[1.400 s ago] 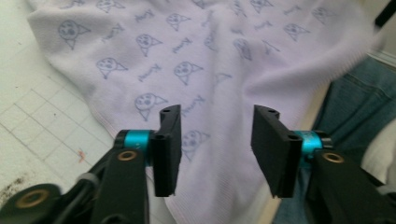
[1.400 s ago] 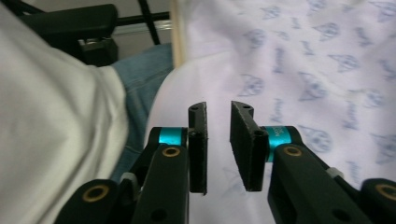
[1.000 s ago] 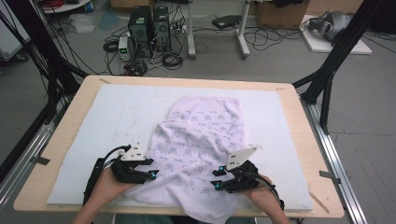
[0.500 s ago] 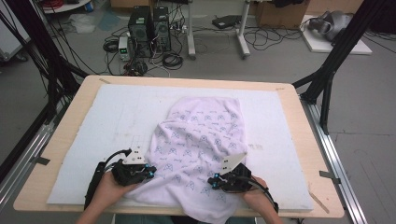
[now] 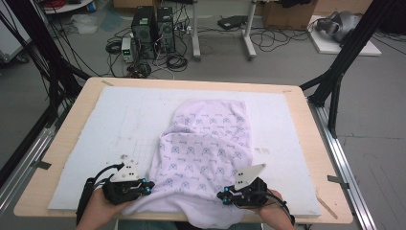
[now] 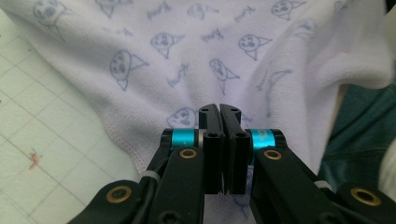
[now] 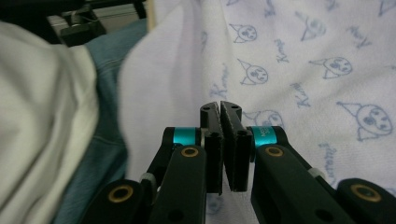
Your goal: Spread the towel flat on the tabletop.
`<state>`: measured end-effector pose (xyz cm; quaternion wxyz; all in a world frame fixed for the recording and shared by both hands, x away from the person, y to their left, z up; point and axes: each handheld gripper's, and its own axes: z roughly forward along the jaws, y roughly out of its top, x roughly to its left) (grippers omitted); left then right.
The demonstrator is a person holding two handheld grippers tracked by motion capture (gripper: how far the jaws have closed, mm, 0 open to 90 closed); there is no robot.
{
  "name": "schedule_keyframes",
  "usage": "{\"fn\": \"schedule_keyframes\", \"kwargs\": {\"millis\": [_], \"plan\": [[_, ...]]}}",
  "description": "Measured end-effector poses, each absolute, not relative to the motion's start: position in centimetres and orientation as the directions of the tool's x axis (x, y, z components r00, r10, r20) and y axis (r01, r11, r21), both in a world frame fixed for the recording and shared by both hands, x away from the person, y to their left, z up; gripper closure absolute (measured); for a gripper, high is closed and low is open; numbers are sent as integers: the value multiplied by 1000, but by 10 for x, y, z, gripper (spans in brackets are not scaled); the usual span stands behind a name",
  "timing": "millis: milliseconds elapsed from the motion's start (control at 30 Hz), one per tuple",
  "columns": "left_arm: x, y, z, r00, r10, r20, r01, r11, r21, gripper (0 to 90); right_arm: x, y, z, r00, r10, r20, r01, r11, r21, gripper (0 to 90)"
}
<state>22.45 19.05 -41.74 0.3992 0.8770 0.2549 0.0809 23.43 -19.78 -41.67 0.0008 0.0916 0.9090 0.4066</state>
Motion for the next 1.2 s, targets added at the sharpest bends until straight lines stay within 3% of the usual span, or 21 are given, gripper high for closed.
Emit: {"fn": "schedule_keyframes", "kwargs": {"millis": [267, 400, 667, 800, 933, 967, 1033, 1200], "plan": [[208, 189, -401, 883, 467, -59, 341, -549, 763, 843, 216, -203, -395, -993, 94, 76, 119, 643, 756, 871], [224, 183, -401, 873, 486, -34, 337, -551, 763, 673, 228, -205, -394, -984, 158, 80, 163, 631, 759, 744], [267, 170, -427, 845, 535, 6, 357, -572, 738, 609, 271, -204, -423, -951, 299, 83, 266, 648, 713, 634], [274, 164, -437, 853, 523, 1, 373, -609, 699, 680, 280, -199, -436, -945, 310, 102, 292, 666, 687, 640], [271, 163, -436, 868, 497, 5, 352, -621, 700, 846, 281, -198, -440, -950, 299, 92, 277, 671, 687, 796], [270, 164, -435, 872, 490, 12, 344, -630, 696, 861, 281, -198, -440, -952, 289, 103, 278, 672, 686, 847], [267, 164, -435, 875, 483, 11, 341, -633, 696, 869, 280, -197, -440, -955, 279, 99, 269, 676, 686, 868], [249, 172, -429, 879, 476, -1, 331, -611, 719, 872, 267, -196, -434, -965, 240, 106, 243, 668, 703, 875]]}}
